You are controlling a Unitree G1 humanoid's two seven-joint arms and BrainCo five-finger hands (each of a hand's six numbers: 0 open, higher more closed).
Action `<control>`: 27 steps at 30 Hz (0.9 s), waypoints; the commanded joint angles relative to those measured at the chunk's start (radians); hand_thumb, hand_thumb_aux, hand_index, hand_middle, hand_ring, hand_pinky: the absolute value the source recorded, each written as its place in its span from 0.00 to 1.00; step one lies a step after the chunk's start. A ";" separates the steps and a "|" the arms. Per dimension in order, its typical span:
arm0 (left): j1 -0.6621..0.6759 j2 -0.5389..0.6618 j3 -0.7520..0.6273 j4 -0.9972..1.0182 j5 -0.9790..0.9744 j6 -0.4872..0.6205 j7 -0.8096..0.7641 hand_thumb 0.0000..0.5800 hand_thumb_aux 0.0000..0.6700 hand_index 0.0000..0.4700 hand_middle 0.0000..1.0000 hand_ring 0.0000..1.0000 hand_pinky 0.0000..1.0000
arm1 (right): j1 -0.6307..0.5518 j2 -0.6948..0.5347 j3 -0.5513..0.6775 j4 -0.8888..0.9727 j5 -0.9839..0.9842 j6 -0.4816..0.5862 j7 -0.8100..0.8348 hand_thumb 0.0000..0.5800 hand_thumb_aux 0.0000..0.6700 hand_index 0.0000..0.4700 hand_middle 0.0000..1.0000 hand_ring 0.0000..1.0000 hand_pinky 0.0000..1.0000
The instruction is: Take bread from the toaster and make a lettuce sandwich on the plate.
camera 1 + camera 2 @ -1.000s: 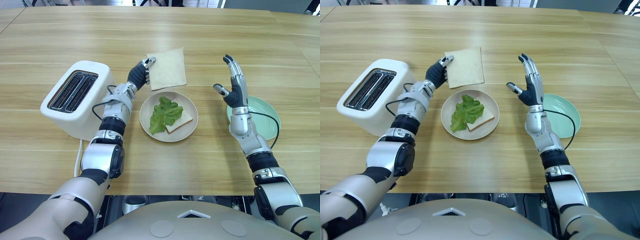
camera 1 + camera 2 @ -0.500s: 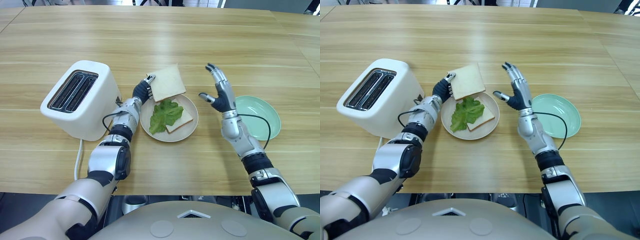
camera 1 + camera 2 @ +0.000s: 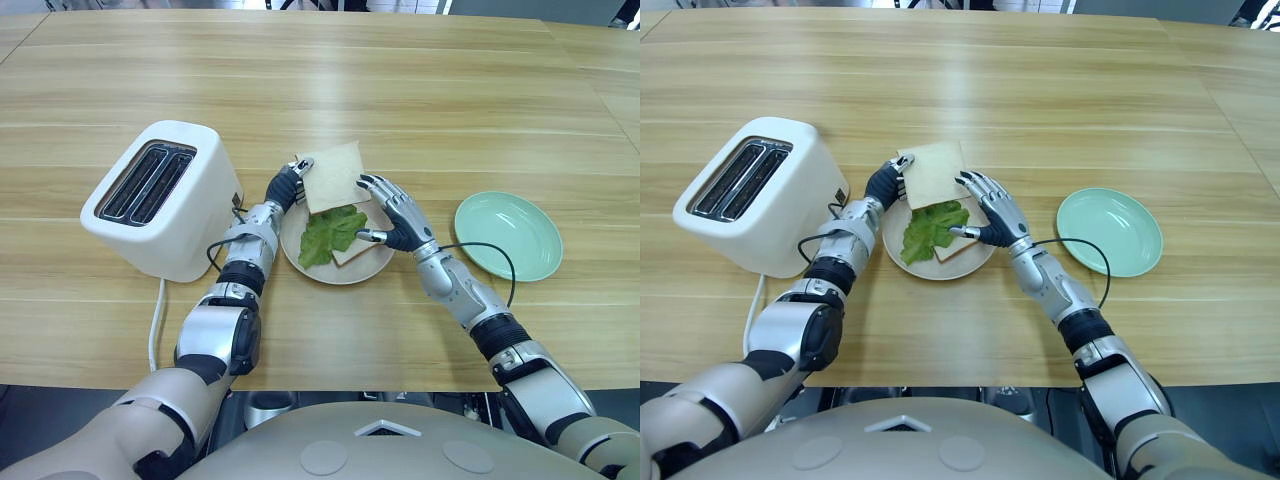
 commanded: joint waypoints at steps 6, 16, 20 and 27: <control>0.109 -0.003 -0.055 -0.187 0.057 -0.006 0.028 1.00 1.00 0.98 1.00 1.00 1.00 | -0.002 0.011 0.024 0.039 -0.019 0.024 0.000 0.00 0.00 0.00 0.00 0.00 0.00; 0.226 0.013 -0.085 -0.440 0.102 0.045 0.109 1.00 1.00 0.98 1.00 1.00 1.00 | 0.015 0.012 0.020 0.005 -0.013 0.025 -0.010 0.00 0.00 0.00 0.00 0.00 0.00; 0.277 0.010 -0.097 -0.555 0.100 0.099 0.111 1.00 1.00 0.98 1.00 1.00 1.00 | 0.027 0.006 -0.028 -0.030 0.022 0.012 -0.055 0.00 0.00 0.00 0.00 0.00 0.00; 0.321 0.013 -0.103 -0.692 0.080 0.191 0.107 1.00 1.00 0.98 1.00 1.00 1.00 | 0.045 0.001 -0.099 -0.079 0.060 -0.005 -0.117 0.00 0.00 0.00 0.00 0.00 0.00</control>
